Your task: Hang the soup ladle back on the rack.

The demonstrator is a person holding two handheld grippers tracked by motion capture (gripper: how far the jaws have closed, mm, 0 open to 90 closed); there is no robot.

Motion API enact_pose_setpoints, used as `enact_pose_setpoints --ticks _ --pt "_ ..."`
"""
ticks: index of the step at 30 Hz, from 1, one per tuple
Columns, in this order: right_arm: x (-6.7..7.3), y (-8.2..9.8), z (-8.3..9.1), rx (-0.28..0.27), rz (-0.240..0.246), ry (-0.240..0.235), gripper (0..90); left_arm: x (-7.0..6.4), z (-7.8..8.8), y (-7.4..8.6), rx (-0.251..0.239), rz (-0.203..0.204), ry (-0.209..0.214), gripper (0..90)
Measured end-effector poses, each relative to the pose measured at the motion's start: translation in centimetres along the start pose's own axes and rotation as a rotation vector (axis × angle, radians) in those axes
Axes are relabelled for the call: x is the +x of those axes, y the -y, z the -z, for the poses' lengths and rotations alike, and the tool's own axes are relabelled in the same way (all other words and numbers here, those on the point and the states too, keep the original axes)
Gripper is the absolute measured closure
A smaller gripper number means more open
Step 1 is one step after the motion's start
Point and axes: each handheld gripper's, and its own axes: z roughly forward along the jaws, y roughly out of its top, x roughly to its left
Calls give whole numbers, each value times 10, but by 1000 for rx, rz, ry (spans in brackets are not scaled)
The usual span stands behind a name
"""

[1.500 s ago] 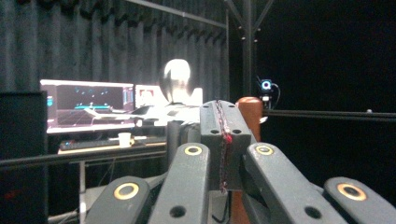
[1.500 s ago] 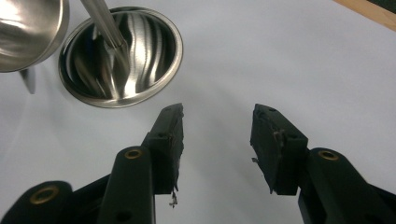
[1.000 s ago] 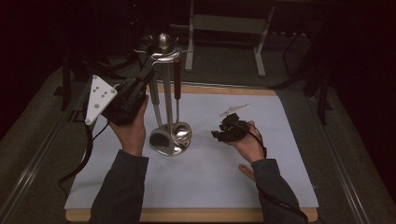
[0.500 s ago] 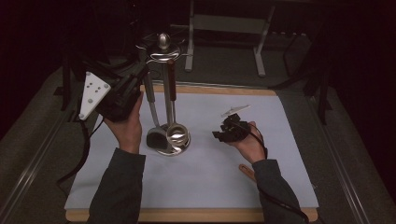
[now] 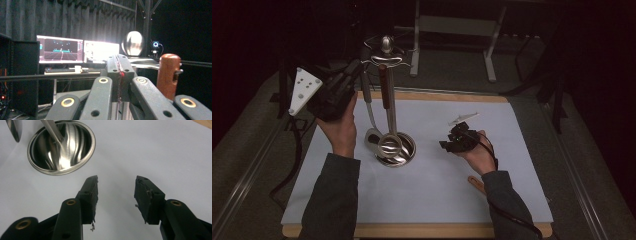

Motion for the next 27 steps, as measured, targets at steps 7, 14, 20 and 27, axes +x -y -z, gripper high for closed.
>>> enact_pose_setpoints --ticks 7,14,20,27 --pt "-1 1 0 7 -2 1 535 8 -5 0 10 9 -7 899" --pt "-4 4 3 10 -5 8 535 8 1 -1 7 0 5 889" --pt "-8 8 7 16 -2 15 535 6 12 4 22 -15 42 876" --pt "-13 14 11 31 6 28 532 16 35 29 83 -5 36 860"
